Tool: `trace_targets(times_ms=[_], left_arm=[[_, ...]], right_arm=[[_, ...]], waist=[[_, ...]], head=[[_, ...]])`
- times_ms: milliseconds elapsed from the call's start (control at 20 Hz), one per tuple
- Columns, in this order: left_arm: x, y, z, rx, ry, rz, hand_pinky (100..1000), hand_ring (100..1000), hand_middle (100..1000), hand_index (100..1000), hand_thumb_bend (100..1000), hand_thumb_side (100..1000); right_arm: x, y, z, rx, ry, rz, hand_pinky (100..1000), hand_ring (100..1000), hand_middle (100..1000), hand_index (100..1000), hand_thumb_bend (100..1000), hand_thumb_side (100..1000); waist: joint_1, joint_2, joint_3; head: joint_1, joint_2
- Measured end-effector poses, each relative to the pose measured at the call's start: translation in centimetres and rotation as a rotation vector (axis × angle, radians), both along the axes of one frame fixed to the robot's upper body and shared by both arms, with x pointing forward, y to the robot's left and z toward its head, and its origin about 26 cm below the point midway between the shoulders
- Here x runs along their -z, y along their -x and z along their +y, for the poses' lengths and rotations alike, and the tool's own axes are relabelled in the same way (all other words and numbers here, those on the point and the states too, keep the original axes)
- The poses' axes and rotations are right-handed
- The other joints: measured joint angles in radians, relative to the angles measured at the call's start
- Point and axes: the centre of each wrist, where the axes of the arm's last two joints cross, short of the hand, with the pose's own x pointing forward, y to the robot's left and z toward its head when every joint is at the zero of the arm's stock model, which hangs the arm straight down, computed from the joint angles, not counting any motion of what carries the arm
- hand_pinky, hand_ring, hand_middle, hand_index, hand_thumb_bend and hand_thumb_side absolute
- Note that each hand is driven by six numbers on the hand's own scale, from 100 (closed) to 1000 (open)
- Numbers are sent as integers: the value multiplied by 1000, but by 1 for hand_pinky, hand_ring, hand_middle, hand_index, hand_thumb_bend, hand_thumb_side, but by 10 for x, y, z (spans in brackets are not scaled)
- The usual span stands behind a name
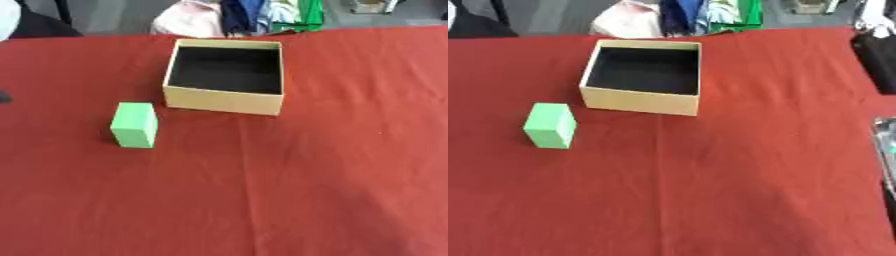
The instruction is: Pick up objects on the table and place them in the box.
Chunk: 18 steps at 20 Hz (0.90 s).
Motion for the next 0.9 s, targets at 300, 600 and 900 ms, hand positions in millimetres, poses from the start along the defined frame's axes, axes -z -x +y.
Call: trace_targets(times_ms=[300, 600, 900], left_arm=[[-6, -12, -17, -56, 19, 46, 855, 904, 893, 1000, 896, 427], [-10, -22, -38, -80, 47, 90, 857, 909, 905, 1000, 872, 444], [-16, -34, -65, -44, 116, 104, 860, 905, 905, 1000, 771, 471]], right_arm=[[1, 0, 2, -9, 3, 3, 657, 627, 655, 806, 100, 413], [1, 0, 2, -17, -3, 6, 656, 627, 655, 806, 100, 415], [2, 0, 3, -21, -7, 8, 656, 627, 656, 807, 100, 416]], waist=[[0, -3, -8], [1, -3, -14], [2, -3, -17]], head=[[13, 0], [24, 0], [28, 0]])
